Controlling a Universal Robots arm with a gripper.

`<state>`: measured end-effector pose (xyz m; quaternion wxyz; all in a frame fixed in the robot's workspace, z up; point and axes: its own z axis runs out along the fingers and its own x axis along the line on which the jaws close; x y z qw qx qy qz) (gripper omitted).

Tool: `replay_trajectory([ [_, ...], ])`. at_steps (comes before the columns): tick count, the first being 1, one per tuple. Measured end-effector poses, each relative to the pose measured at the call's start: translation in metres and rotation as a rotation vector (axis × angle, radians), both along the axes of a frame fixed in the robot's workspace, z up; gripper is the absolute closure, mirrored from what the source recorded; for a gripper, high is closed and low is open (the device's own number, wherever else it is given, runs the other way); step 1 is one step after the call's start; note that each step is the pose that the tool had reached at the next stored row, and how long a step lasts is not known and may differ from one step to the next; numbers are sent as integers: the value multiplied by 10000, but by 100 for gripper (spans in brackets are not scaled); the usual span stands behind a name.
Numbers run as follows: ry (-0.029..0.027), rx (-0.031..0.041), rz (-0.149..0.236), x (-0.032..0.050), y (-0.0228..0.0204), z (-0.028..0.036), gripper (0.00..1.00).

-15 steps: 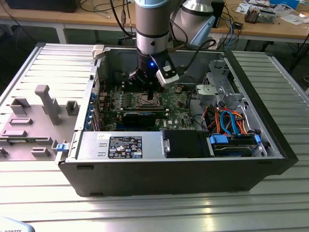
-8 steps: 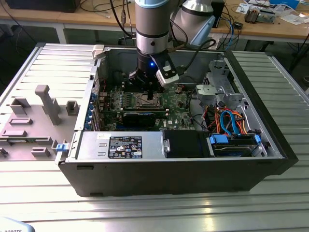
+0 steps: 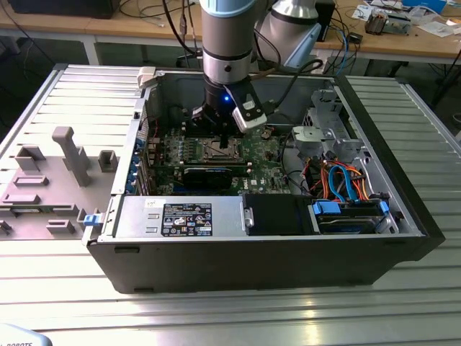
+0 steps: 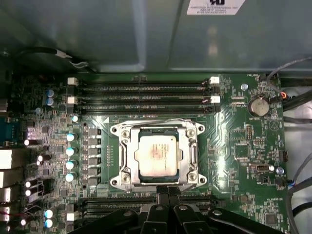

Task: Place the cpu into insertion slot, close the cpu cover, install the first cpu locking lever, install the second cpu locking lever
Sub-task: 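Install the second cpu locking lever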

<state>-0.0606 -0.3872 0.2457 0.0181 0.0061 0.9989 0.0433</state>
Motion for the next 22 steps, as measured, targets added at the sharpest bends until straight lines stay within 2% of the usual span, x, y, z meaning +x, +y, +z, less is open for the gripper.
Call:
replay_trajectory([
  [2,7,0,1,1,-48,0,89],
  [4,47,2,1,4,-53,-1,89],
  [9,227,1,0,3,-63,-30,89],
  [10,263,1,-1,-10,-63,-46,89],
  [11,295,0,1,-58,-63,-72,89],
  [13,345,0,1,-66,-63,-93,89],
  [16,511,0,30,-81,-65,-154,89],
  [19,599,-2,66,-103,-66,-181,89],
  [22,616,55,75,-194,-70,-198,89],
])
